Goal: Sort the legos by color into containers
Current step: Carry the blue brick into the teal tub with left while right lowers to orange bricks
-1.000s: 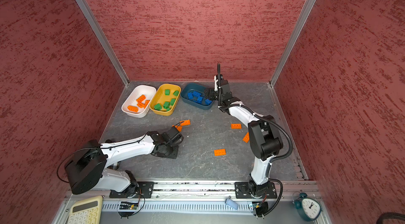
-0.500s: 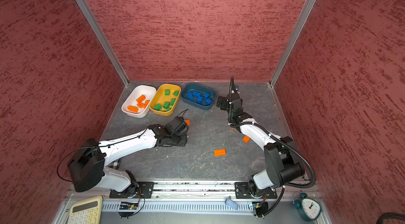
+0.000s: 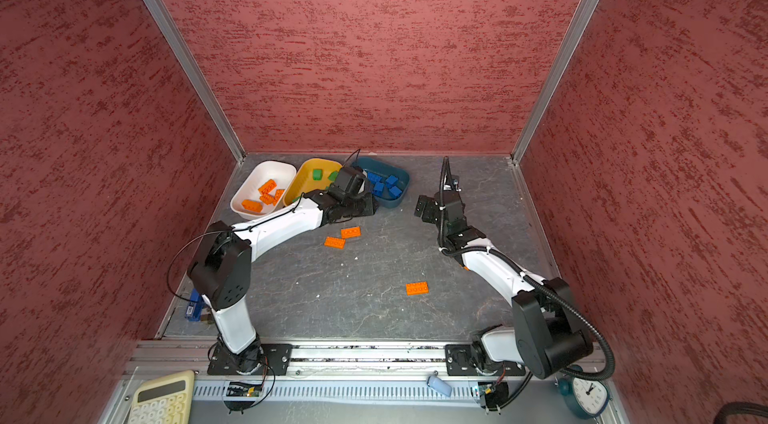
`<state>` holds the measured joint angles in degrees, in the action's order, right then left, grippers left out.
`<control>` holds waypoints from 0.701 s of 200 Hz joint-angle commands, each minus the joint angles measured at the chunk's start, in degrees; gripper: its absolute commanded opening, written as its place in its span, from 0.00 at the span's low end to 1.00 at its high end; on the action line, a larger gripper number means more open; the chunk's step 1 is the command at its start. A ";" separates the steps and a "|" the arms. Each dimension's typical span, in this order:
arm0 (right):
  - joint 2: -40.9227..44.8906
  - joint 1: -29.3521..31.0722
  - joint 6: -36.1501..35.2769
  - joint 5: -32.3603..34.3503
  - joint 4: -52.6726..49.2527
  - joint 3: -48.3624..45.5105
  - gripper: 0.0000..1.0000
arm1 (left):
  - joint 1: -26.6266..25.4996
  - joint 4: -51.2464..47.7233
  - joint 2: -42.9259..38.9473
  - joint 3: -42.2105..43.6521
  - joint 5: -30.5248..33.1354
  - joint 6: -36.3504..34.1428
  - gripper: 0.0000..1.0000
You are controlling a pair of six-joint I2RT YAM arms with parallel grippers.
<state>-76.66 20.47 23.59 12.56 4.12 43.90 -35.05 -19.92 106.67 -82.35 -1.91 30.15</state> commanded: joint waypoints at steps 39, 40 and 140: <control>6.11 -0.17 0.45 -3.79 -6.67 -3.26 0.99 | 7.10 5.78 13.10 -15.41 -0.13 0.53 0.28; 6.14 -0.21 0.38 -4.09 -6.80 -3.28 0.99 | 7.19 5.69 13.37 -15.79 -0.08 0.61 0.28; 5.81 -0.08 2.85 -13.13 -22.22 -2.52 0.99 | 11.27 -3.81 34.31 -42.19 1.96 4.91 0.35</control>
<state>-71.26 20.47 25.10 1.39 -13.39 41.12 -24.12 -19.97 137.97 -119.52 -0.93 32.69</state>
